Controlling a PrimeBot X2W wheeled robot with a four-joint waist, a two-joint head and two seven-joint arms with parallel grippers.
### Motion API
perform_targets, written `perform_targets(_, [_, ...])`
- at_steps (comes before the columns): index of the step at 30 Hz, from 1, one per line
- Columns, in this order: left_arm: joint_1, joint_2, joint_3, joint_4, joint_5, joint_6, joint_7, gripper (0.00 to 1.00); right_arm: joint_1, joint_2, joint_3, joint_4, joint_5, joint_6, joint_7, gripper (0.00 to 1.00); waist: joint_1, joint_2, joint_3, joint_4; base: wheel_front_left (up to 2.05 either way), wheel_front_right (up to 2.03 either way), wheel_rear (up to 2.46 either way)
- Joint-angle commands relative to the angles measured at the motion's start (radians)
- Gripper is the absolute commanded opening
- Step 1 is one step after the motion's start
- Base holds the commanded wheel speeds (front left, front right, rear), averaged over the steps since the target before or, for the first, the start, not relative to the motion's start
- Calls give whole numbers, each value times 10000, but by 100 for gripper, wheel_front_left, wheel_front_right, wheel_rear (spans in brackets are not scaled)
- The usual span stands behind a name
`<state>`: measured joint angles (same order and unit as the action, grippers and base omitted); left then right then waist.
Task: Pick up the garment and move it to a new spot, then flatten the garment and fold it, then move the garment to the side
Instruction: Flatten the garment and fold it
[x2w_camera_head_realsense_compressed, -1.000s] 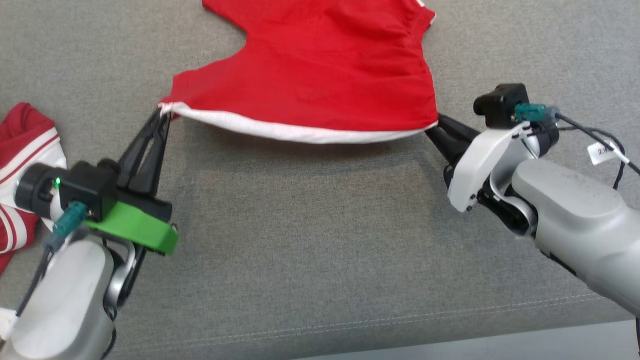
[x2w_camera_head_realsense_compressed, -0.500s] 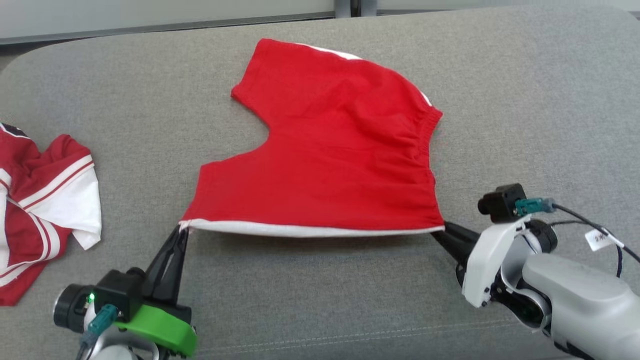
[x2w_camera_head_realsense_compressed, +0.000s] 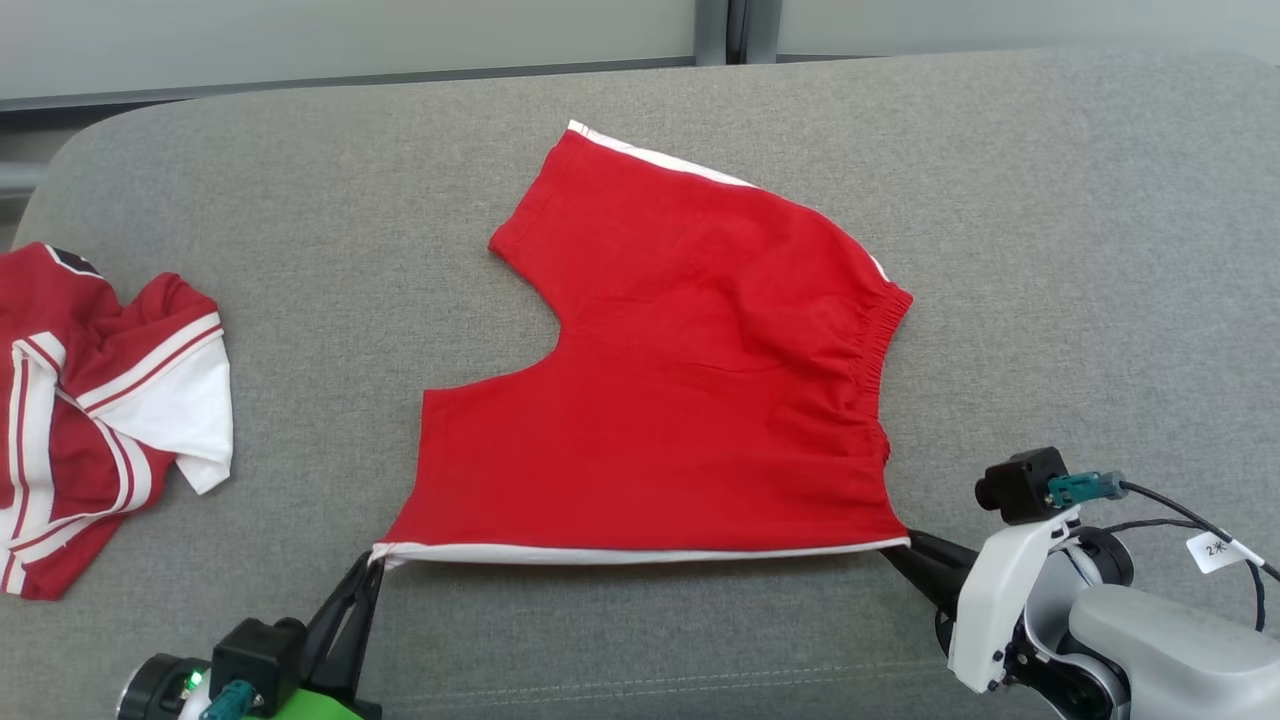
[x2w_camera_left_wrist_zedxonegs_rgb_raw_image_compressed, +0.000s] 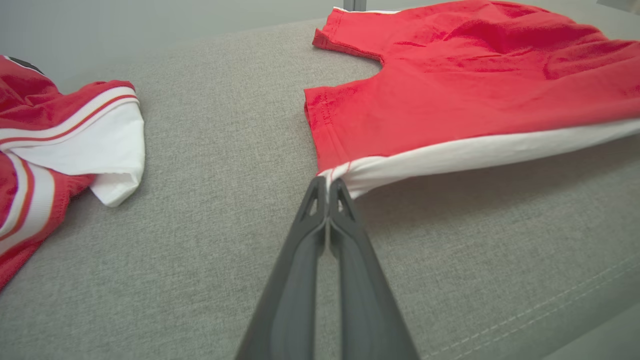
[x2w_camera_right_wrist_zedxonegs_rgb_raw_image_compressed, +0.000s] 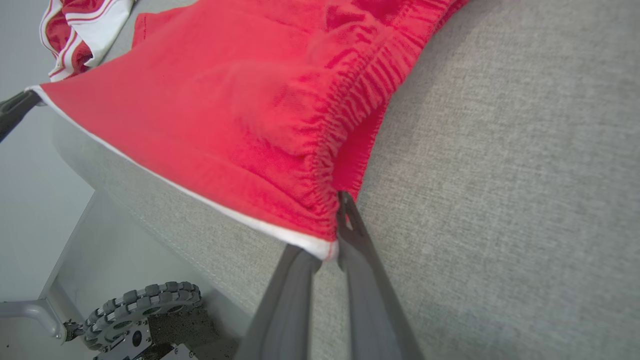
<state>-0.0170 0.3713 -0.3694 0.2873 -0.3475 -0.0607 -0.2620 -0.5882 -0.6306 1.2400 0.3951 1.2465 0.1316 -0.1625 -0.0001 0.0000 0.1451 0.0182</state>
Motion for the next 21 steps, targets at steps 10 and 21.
perform_targets(10, [-1471,599,385,-493,550,-340,2,0,-24,-38,-951,-1020,-59,-17,-200,0,1,0,321,-535,0,0,0])
perform_targets(21, [-4637,2325,-558,-785,97,-682,1259,0,-975,455,-1837,-1482,-69,-16,-96,0,1,0,1361,-1737,0,0,0])
